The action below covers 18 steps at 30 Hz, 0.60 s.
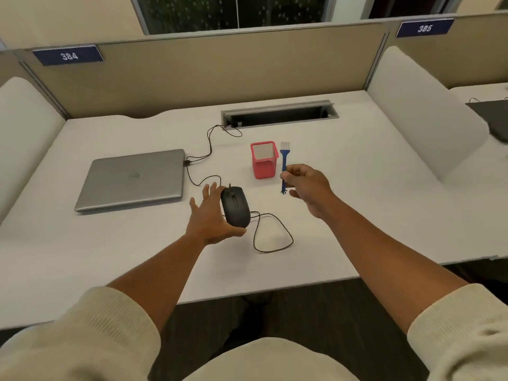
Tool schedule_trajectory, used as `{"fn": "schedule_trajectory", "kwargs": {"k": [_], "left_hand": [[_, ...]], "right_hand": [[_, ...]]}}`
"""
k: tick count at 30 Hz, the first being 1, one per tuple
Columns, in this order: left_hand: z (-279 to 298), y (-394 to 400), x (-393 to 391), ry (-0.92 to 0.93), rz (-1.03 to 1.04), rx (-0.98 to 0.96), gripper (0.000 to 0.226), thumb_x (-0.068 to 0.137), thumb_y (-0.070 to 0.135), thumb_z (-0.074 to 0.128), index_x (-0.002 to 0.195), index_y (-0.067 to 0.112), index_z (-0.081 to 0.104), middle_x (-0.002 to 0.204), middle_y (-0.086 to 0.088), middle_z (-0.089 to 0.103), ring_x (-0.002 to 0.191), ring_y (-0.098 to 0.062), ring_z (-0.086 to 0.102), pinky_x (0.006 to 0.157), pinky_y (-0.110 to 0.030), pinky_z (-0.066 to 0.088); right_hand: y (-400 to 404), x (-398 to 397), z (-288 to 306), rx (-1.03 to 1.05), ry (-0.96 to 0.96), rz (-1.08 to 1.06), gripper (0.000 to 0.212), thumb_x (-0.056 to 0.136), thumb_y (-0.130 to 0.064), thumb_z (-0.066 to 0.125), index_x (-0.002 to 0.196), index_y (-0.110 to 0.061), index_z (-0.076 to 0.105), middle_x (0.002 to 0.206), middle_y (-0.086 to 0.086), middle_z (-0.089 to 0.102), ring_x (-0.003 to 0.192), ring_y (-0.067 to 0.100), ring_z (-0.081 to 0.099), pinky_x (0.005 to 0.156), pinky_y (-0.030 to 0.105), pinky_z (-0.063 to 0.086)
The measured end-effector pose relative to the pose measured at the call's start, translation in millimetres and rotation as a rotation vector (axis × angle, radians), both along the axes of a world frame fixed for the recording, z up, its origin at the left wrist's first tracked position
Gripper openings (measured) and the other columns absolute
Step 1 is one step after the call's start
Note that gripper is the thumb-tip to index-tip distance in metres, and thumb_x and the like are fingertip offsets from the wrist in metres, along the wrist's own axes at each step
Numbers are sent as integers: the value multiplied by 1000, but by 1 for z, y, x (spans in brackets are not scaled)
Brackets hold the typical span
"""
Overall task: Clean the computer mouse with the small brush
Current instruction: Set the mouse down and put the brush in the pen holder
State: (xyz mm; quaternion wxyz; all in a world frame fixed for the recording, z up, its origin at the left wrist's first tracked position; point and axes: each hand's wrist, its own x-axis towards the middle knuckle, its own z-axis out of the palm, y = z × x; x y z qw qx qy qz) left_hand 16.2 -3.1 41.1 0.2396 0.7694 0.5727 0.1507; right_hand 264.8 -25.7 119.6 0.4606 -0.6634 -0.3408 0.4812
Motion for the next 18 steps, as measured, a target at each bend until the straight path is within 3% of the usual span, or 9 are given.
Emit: {"fn": "schedule_trajectory", "kwargs": {"k": [5, 12, 18], "left_hand": [[-11, 39, 3, 2, -15, -19, 119, 45, 66, 87, 143, 30, 29, 162, -3, 20, 152, -20, 6, 120, -59, 1], [-30, 83, 4, 13, -11, -70, 123, 47, 69, 87, 147, 31, 28, 165, -5, 14, 153, -21, -4, 117, -60, -5], [-44, 114, 1, 29, -26, -96, 119, 47, 71, 86, 145, 32, 31, 165, -9, 15, 153, -25, -5, 115, -65, -7]], "right_hand": [[33, -9, -6, 7, -66, 12, 9, 93, -16, 67, 102, -18, 66, 97, -1, 69, 93, 18, 67, 67, 23, 51], [75, -20, -17, -13, -154, 11, 20, 95, -24, 65, 114, -16, 65, 120, 4, 67, 107, 23, 65, 62, 20, 49], [108, -25, -21, 17, -188, -6, 7, 95, -25, 65, 101, -26, 64, 103, -8, 68, 99, 16, 65, 66, 18, 50]]}}
